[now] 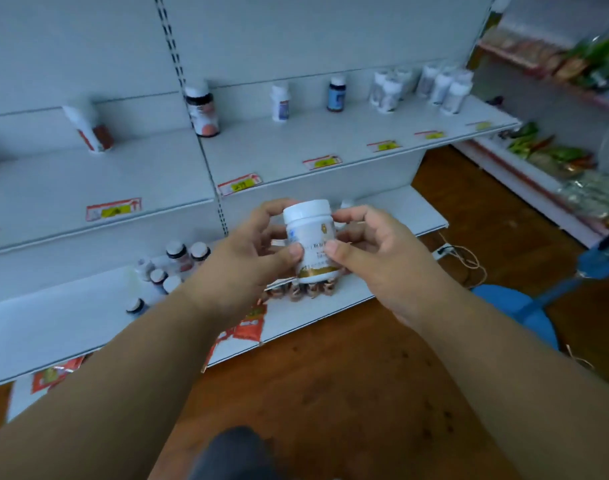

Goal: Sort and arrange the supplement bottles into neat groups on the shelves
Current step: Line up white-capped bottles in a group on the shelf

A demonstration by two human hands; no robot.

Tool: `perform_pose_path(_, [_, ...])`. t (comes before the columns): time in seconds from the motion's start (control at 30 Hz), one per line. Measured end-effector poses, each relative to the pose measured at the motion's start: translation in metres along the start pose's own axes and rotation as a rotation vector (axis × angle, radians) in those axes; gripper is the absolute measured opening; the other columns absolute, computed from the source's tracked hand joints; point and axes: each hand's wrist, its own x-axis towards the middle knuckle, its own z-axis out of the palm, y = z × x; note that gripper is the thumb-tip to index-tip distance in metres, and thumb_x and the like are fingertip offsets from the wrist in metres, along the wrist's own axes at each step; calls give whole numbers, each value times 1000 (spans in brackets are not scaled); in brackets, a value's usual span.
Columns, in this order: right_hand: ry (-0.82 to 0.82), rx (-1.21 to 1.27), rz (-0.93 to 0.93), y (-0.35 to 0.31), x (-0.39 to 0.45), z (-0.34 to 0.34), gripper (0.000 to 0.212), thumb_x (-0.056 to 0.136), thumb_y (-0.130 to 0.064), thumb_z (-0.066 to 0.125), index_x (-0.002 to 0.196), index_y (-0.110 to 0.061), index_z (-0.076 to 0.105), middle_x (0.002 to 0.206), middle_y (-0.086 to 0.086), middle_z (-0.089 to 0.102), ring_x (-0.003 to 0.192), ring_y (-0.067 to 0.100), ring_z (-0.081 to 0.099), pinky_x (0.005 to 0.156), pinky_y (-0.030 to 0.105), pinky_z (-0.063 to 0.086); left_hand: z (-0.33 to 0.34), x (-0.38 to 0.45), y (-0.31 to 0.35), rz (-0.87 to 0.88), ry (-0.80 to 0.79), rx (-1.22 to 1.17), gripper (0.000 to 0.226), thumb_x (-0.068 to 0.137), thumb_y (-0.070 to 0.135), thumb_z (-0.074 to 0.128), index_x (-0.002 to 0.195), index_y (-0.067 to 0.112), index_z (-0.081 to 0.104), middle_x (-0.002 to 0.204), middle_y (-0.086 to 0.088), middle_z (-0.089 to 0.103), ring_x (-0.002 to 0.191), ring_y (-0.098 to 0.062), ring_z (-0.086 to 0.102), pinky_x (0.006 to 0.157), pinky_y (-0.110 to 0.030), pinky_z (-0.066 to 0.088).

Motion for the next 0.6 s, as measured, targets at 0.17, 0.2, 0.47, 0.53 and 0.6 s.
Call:
perform_pose_path(0.17, [66,-13,9,-1,62,-54,29,91,-13,67,116,-25,58,102,1,68,88,12,69,68,24,58,18,93,22,48,7,125,49,93,4,63,122,43,57,113,-1,67,97,-20,72,87,-43,57])
perform_pose_path(0.2, [92,-9,8,-2,78,-63,28,92,-11,66,115,-23,57,102,0,68,84,9,69,63,21,57,19,116,25,64,0,155,50,93,5,65,121,45,57,116,-1,66,99,-21,72,89,-49,57])
perform_pose_path(0.47, [364,-152,23,4,198,-147,27,90,-21,69,98,-42,55,92,-16,68,84,0,67,79,31,59,53,294,57,218,-49,401,53,88,11,71,115,53,53,108,14,67,95,-4,67,86,-27,57])
perform_pose_path(0.53, [419,-193,10,11,226,-172,27,89,-19,69,100,-40,55,91,-18,66,84,-3,64,82,26,55,69,332,58,246,-40,450,51,88,14,71,116,50,51,107,19,65,92,1,64,77,-10,51])
perform_pose_path(0.6, [461,-231,-16,25,256,-199,26,90,-18,68,106,-33,56,95,-15,65,88,0,63,84,28,54,86,371,55,266,-15,496,50,87,16,72,120,47,50,106,20,65,90,2,63,75,-10,49])
